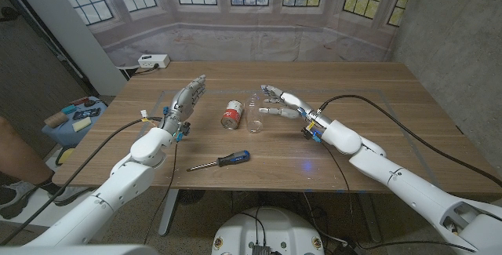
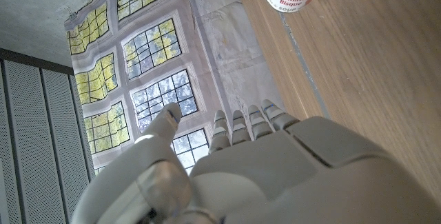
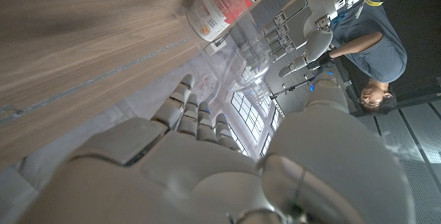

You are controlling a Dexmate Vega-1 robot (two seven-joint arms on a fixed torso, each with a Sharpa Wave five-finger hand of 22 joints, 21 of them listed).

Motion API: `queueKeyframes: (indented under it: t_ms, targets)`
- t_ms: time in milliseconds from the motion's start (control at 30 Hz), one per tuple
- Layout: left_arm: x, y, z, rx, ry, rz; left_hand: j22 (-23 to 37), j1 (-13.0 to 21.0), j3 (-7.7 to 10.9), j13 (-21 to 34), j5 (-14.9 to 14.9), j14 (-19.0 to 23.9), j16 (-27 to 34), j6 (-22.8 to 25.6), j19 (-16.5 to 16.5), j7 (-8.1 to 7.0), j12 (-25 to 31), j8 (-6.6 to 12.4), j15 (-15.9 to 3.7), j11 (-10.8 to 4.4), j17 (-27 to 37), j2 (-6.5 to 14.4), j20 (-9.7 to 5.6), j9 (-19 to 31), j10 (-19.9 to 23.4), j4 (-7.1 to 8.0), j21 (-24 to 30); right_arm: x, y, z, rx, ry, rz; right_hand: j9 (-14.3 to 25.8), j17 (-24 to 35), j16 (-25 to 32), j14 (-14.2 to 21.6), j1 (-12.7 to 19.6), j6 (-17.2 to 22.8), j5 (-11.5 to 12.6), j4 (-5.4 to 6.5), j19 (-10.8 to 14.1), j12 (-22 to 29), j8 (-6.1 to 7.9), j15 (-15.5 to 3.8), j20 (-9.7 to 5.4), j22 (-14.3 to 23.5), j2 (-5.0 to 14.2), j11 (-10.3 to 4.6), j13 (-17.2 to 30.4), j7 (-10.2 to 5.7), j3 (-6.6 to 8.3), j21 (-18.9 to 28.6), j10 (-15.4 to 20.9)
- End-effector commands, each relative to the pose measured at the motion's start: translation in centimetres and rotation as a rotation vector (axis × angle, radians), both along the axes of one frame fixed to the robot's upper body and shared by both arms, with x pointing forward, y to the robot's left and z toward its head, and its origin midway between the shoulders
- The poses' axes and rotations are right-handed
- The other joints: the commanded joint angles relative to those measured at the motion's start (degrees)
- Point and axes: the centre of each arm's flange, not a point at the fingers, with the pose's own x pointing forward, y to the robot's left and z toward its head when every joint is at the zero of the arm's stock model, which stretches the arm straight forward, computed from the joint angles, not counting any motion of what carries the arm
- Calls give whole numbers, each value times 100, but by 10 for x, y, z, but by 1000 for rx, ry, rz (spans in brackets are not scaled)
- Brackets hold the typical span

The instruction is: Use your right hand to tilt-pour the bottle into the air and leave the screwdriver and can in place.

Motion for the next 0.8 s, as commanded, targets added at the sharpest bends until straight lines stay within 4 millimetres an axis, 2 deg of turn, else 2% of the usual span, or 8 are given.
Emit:
queueKeyframes:
  t_ms: [33, 500, 800]
  targets:
    - [-3, 1, -1, -3, 5, 8, 31, 53, -35, 29, 34, 41, -3, 19, 54, 13, 31, 42, 3, -7, 15, -2, 16, 10, 66, -3, -9, 9, 11, -1, -19, -2, 16, 20, 24, 22, -81, 69, -77, 47, -68, -74, 32, 37, 18, -16, 13, 0, 21, 24, 513, -3, -8, -74]
    - [-7, -2, -3, 8, 8, -1, 31, 72, -49, 31, 36, 62, -12, 58, 58, 19, 35, 54, 9, 27, 14, -1, 15, 10, 93, -10, -10, 18, 22, -10, -58, 24, 34, 24, 42, 14, -277, 85, -305, 69, -83, -245, 16, 5, 46, -6, 14, -6, 45, 54, 506, 13, 6, -262]
    - [-8, -1, -4, 14, 7, -10, 31, 82, -59, 33, 36, 68, -17, 81, 59, 29, 37, 60, 10, 17, 15, 0, 18, 11, 112, -11, -10, 23, 29, -11, -80, 30, 40, 27, 59, 10, -436, 92, -480, 84, -91, -332, 7, -4, 40, 9, 16, -10, 7, 77, 509, 24, 23, -414]
